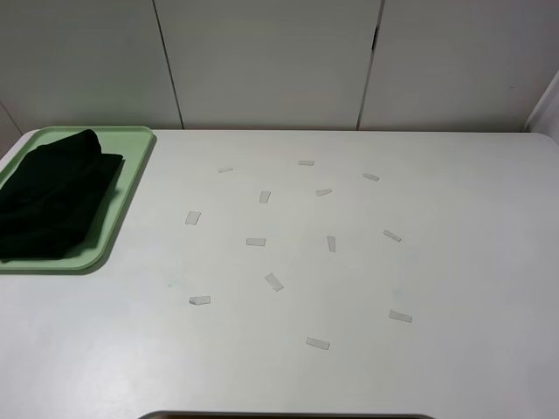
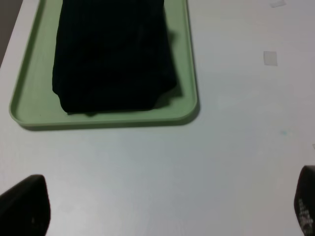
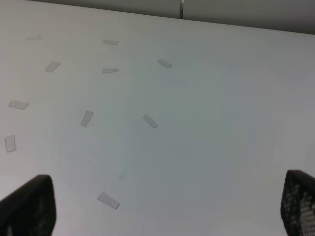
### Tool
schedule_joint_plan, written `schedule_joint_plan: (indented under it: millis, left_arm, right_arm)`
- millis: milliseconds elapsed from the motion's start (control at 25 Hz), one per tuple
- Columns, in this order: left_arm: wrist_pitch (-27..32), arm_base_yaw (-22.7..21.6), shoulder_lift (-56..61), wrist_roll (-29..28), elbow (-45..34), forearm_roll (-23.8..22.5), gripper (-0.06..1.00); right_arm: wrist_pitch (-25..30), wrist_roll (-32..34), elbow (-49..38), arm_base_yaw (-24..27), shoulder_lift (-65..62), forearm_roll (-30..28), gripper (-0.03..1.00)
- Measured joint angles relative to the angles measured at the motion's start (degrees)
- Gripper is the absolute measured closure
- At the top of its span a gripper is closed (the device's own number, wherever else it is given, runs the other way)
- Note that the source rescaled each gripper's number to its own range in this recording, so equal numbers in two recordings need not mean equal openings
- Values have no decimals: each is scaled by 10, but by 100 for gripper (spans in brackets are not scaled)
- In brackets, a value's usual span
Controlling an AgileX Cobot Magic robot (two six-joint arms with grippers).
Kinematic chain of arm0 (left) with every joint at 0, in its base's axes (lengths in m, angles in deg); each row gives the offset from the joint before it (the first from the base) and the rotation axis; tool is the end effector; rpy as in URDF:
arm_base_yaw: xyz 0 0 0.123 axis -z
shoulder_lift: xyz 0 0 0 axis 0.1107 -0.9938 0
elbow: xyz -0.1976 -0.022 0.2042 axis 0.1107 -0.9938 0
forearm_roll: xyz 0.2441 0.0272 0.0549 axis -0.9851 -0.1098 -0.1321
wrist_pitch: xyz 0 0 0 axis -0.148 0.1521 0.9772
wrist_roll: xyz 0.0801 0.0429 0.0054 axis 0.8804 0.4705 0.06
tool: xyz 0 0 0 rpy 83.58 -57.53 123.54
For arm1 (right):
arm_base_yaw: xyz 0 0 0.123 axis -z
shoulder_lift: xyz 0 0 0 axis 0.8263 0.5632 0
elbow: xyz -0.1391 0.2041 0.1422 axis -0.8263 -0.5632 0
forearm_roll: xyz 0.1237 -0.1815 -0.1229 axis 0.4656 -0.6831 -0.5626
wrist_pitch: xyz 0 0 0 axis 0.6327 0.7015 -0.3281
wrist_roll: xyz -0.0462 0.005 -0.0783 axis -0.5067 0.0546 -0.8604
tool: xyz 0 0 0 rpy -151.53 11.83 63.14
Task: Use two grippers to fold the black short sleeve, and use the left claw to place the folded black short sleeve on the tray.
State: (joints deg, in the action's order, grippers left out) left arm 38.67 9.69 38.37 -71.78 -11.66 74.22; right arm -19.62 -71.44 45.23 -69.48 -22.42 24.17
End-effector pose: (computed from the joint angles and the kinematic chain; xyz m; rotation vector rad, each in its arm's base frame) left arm -0.0062 0.0088 0.2789 0.0122 2.0278 0.0655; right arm -0.0029 0.0004 0.2784 -0.2024 1.9986 0.1947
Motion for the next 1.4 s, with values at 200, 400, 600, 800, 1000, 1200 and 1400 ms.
schedule_joint_plan:
  millis: [200, 400, 600, 800, 1000, 1200, 1400]
  left_arm:
    - [0, 0, 0, 0, 0, 0, -5]
    - [0, 0, 0, 0, 0, 0, -5]
    - [0, 0, 0, 0, 0, -1, -5]
    - [2, 0, 0, 0, 0, -2, -5]
    - [2, 0, 0, 0, 0, -2, -5]
    - [2, 0, 0, 0, 0, -2, -5]
    - [2, 0, 0, 0, 0, -2, -5]
  right_arm:
    - [0, 0, 0, 0, 0, 0, -3]
    - [0, 0, 0, 0, 0, 0, -3]
    - [0, 0, 0, 0, 0, 0, -3]
    - [0, 0, 0, 0, 0, 0, -3]
    - [0, 0, 0, 0, 0, 0, -3]
    - [0, 0, 0, 0, 0, 0, -3]
    - [0, 0, 0, 0, 0, 0, -3]
